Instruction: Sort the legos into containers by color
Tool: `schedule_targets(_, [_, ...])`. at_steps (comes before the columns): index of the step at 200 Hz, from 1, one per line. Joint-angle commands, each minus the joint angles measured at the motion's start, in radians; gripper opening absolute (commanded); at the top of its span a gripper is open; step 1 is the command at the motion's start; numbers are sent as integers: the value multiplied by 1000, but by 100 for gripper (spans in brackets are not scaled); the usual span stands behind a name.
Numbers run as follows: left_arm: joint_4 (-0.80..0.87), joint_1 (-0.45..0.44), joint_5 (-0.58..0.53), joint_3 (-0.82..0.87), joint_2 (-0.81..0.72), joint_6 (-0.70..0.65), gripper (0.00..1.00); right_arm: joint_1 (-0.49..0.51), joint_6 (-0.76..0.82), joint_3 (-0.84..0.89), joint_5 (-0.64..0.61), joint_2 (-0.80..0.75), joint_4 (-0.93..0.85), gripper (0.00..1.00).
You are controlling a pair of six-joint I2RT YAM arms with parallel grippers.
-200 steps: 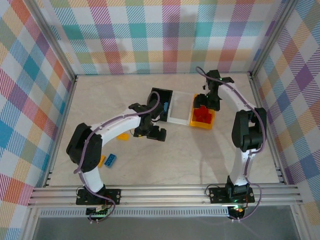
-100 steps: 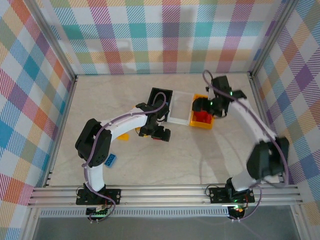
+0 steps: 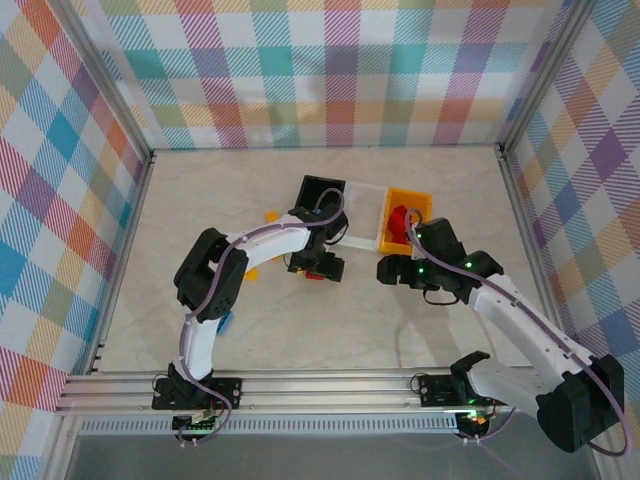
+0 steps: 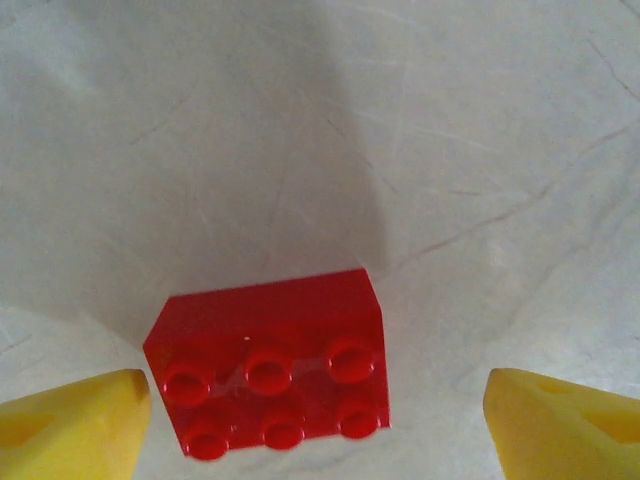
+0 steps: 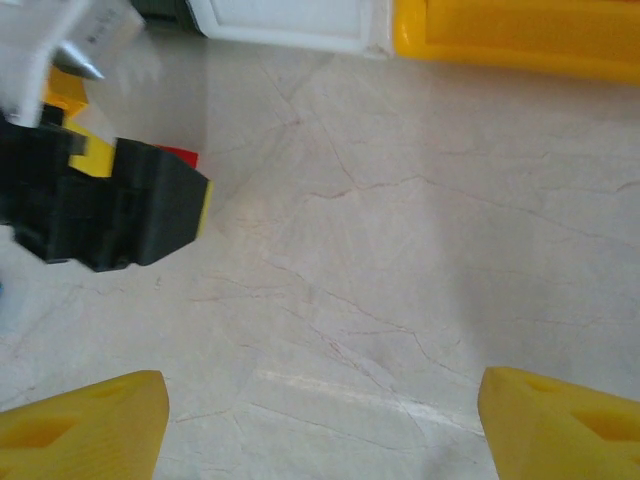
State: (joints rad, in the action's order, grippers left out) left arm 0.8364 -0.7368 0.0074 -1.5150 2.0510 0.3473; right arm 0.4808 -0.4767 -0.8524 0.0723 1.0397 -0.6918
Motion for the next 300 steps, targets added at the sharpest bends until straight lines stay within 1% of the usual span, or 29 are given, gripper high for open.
schedule_targets(1, [30,2,-41,-30,29,4,85,-2,22,-31,-25,-16,-36,81])
schedule_targets(24, [30,13,-37,-18,41,4,82,-2,-8,-25,-22,-15,-29,80])
schedule_targets(42, [20,17,-29,-3,37,2,75,-2,-35,-22,-19,-12,-24,80])
schedule_targets(64, [15,19,-29,8,29,-2,70,-2,-51,-20,-13,-12,-19,79])
schedule_targets(82, [6,17,-29,17,23,-2,63,-3,-61,-22,-5,-12,-21,78])
schedule_targets(103, [0,18,-25,18,20,-4,60,-2,-72,-26,3,-16,-24,78])
schedule_targets(123, [-6,18,-18,20,20,-10,51,-2,-87,-26,7,-27,-32,77])
schedule_targets(170, [-6,19,-1,28,-3,-14,44,-1,-96,-28,5,-49,-49,77])
schedule_targets(219, [-7,18,53,35,-61,12,43,-2,-106,-49,7,-52,-35,77])
schedule_targets(254, [7,18,103,17,-124,39,43,-15,-112,-107,-14,-50,-55,77])
schedule_targets(279, [-1,18,183,-42,-144,75,43,-46,-112,-175,-14,-59,-67,77])
schedule_targets(300, [-12,16,236,-139,-113,113,43,-65,-99,-248,-31,-64,-76,77])
